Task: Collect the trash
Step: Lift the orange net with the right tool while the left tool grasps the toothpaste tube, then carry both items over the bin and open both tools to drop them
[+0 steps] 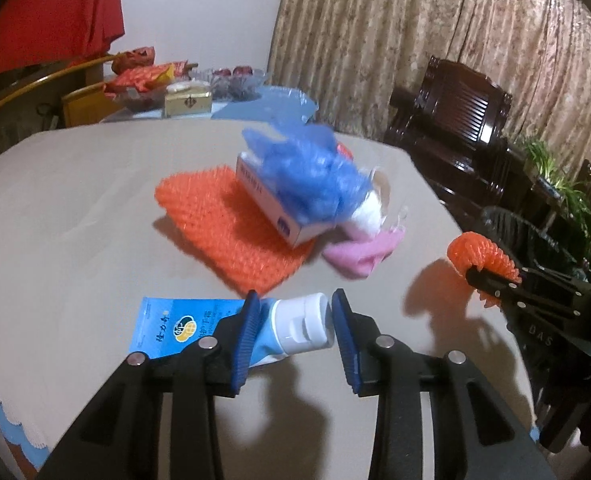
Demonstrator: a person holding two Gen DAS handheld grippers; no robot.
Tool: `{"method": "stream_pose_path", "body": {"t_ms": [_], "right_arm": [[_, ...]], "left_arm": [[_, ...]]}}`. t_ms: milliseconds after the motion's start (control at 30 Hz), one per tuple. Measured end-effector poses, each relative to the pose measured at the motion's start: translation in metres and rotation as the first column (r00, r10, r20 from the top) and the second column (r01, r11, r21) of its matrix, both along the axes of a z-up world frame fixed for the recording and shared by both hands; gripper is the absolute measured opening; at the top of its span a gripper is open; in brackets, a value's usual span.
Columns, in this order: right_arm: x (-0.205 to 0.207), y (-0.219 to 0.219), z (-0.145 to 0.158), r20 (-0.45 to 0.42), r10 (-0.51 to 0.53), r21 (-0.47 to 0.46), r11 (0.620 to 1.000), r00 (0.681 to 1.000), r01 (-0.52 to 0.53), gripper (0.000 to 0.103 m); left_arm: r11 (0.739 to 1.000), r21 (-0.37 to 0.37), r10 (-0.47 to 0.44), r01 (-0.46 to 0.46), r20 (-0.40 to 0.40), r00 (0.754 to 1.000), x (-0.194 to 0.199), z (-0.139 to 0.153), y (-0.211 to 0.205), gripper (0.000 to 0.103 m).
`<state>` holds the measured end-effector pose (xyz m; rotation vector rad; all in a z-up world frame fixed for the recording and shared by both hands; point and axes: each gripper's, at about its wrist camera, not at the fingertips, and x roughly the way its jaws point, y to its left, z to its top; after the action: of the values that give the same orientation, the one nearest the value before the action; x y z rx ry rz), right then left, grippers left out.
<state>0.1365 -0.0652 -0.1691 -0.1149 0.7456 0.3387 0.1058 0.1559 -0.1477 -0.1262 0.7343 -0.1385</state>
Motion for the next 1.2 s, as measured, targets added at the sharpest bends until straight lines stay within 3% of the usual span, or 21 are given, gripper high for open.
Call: {"method": "stream_pose_path", "body": {"t_ms": [467, 867, 1200], "right_arm": [[-0.003, -0.033, 0.051, 0.087, -0.034, 0.040, 0.999, 0.996, 0.031, 0.020], [-0.007, -0.092, 0.086, 0.116, -0.167, 0.060, 0.985, 0.979, 0.160, 0.020], [-0.027, -0.162, 0.103, 0.157, -0.305, 0.046, 0.952, 0.939, 0.302, 0.020]], "left_arm": [[0.998, 0.016, -0.059, 0.058, 0.103, 0.993, 0.014, 0.040, -0.036, 0.037], [0.988, 0.005, -0.156, 0.157, 0.148, 0.977, 0.033, 0.069, -0.094, 0.036], [0.955, -0.014, -0.288, 0.295, 0.181, 0.940, 0.046, 0.084, -0.166, 0.036]]}}
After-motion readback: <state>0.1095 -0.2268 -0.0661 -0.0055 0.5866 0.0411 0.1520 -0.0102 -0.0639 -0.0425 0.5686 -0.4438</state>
